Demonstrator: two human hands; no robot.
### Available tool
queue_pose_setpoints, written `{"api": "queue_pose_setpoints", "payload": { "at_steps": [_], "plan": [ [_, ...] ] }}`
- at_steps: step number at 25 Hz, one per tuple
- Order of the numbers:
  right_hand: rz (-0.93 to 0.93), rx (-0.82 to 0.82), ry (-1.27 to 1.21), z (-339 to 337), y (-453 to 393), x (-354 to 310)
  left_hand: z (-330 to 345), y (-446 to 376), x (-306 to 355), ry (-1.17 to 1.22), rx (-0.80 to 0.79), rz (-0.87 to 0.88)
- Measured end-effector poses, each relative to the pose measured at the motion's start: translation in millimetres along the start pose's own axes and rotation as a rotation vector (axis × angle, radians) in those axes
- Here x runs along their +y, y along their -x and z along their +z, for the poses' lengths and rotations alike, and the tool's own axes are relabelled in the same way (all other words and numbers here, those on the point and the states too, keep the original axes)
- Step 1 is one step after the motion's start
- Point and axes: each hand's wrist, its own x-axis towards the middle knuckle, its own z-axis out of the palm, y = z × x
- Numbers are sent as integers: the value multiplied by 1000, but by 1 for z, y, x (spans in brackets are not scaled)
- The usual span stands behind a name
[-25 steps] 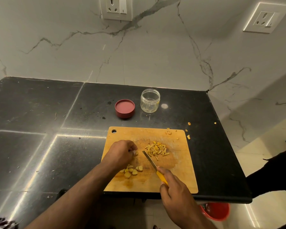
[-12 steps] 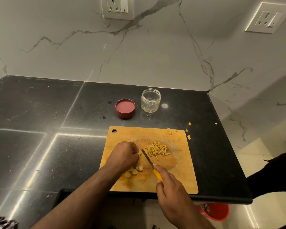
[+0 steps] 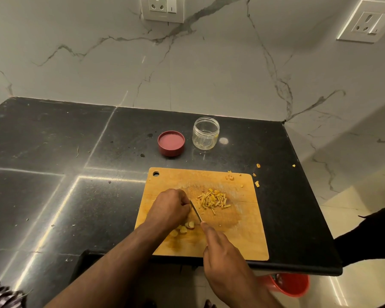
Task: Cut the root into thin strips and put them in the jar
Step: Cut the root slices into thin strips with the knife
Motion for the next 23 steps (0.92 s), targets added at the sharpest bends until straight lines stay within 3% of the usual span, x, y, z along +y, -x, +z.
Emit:
{"api": "queue_pose_setpoints", "payload": {
  "at_steps": [6,12,23],
  "plan": [
    [22,-15,-31,3,6,2,1,-1,0,4,7,-10],
    [52,96,-59,-4,14,11,1,0,-6,15,-14,0],
    [0,24,-42,-1,-3,-3,0,-2,-3,11,-11,2]
  ]
}}
